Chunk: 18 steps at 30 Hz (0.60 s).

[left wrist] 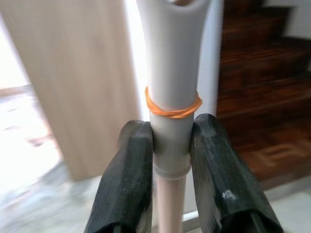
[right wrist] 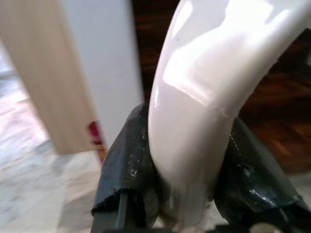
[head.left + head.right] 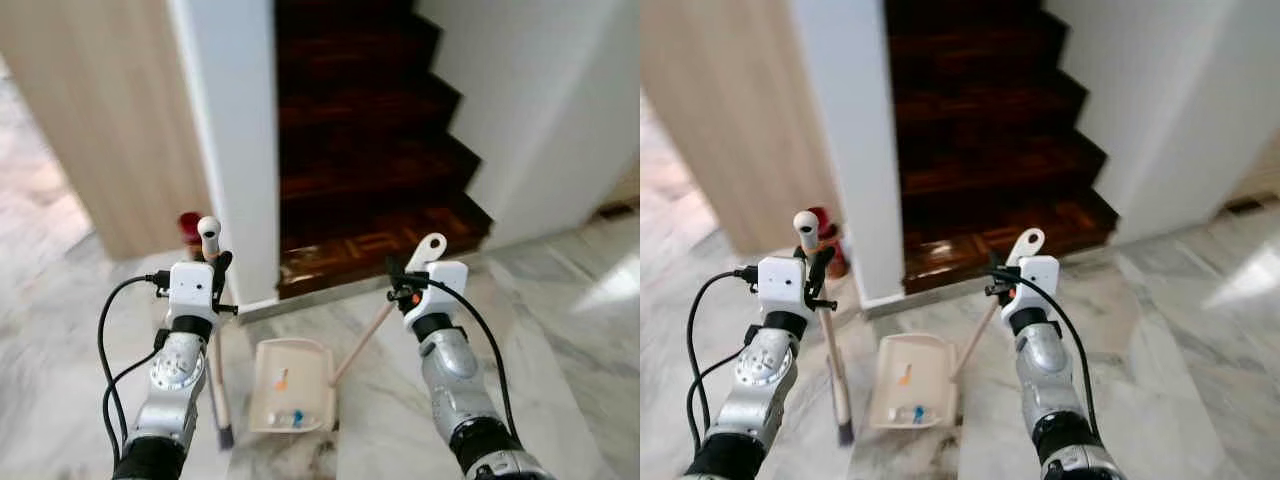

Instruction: Sweep floor

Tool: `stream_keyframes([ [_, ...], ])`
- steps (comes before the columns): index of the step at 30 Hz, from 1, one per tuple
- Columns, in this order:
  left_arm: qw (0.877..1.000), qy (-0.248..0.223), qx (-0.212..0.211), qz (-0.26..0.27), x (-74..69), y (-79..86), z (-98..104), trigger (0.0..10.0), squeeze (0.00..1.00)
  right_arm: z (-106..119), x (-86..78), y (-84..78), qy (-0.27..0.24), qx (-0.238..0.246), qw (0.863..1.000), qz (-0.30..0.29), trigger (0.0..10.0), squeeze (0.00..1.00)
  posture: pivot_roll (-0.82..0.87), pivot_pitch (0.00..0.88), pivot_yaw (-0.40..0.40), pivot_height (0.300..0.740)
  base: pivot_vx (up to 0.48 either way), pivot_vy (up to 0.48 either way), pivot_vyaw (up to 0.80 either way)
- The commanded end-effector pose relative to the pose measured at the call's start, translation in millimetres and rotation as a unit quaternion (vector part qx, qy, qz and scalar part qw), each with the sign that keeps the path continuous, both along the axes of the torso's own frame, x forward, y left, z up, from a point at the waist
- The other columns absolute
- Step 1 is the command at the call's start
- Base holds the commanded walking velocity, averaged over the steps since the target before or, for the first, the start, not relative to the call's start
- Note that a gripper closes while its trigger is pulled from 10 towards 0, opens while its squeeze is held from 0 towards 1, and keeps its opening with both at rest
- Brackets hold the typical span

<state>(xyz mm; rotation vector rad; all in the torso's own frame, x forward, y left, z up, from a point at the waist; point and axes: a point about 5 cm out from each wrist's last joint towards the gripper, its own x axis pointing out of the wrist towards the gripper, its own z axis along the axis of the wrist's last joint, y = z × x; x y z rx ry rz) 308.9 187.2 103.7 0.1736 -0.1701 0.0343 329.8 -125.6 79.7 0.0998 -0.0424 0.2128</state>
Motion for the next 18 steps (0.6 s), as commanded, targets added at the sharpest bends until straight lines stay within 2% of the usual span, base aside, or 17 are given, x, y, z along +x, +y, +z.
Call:
stream_keyframes([
  [1, 1.000, -0.025, -0.001, -0.016, 3.0, -10.1, 9.6, 10.0, 0.00, 11.9, 4.6, -4.3, -0.026, 0.014, 1.000, -0.010, 10.0, 0.00, 0.05, 0.000, -0.058, 0.740, 0.000, 0.000, 0.80],
  [11, 1.000, -0.022, -0.002, -0.019, 3.1, -10.8, 9.1, 10.0, 0.00, 11.3, 4.4, -4.2, -0.025, 0.014, 1.000, -0.010, 10.0, 0.00, 0.05, 0.000, -0.058, 0.740, 0.000, 0.000, 0.80],
  [18, 1.000, -0.019, -0.003, -0.019, 3.4, -11.9, 7.9, 10.0, 0.00, 9.3, 4.7, -5.6, -0.016, 0.016, 1.000, -0.015, 10.0, 0.00, 0.05, 0.000, -0.061, 0.740, 0.000, 0.000, 0.06],
])
